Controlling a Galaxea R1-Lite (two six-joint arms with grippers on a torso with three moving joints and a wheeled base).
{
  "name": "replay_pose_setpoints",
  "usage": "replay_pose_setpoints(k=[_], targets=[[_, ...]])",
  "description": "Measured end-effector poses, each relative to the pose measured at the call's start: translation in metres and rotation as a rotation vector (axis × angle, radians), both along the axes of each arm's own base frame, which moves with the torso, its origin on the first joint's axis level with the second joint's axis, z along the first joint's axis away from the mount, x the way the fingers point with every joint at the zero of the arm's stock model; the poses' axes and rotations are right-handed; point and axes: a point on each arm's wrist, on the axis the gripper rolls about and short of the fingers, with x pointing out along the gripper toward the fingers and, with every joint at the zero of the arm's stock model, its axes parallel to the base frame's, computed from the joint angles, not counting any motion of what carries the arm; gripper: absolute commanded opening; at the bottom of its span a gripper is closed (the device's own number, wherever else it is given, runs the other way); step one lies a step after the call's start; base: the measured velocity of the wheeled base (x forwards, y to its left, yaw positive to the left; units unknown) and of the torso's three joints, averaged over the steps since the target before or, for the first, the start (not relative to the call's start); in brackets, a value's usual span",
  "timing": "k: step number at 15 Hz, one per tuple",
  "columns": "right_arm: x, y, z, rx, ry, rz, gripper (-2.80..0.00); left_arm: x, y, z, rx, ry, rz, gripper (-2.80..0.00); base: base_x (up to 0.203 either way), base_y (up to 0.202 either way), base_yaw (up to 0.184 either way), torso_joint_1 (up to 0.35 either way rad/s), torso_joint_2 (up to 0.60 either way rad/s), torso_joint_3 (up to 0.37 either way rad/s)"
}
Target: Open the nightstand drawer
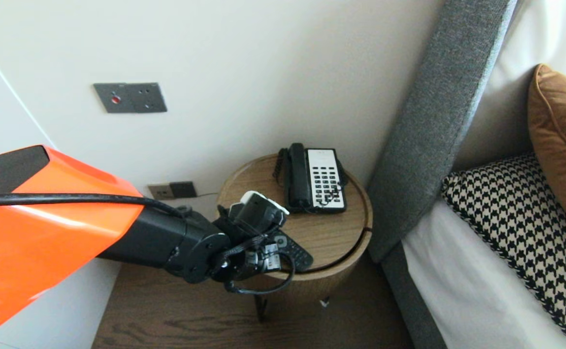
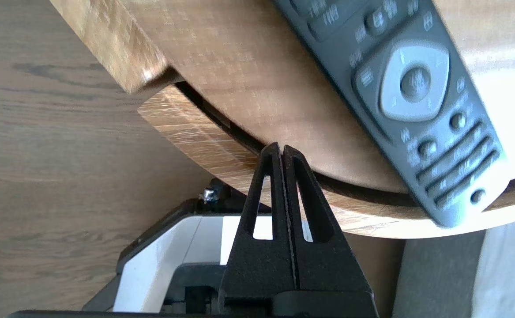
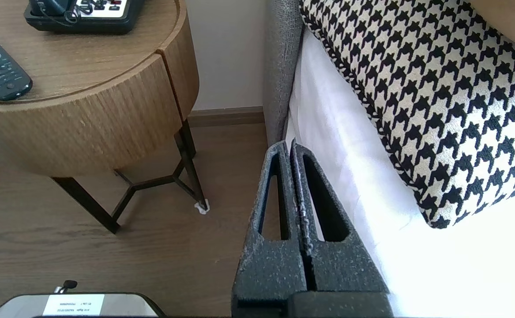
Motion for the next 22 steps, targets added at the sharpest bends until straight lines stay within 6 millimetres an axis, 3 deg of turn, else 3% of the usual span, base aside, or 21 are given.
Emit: replay_pose_setpoints(k=[11,22], targets=[[0.0,0.0,0.0,0.0,0.0,0.0,-2.8,-0.037,-0.002,-0.015,0.017,0.022,-0.075,-2.8,0.0,0.0,0.0,0.0,0.0,0.0],[0.0,0.0,0.0,0.0,0.0,0.0,-2.8,-0.101,-0.005,-0.035,0.045,0.062,-0.208,-2.8,0.0,0.0,0.0,0.0,0.0,0.0]])
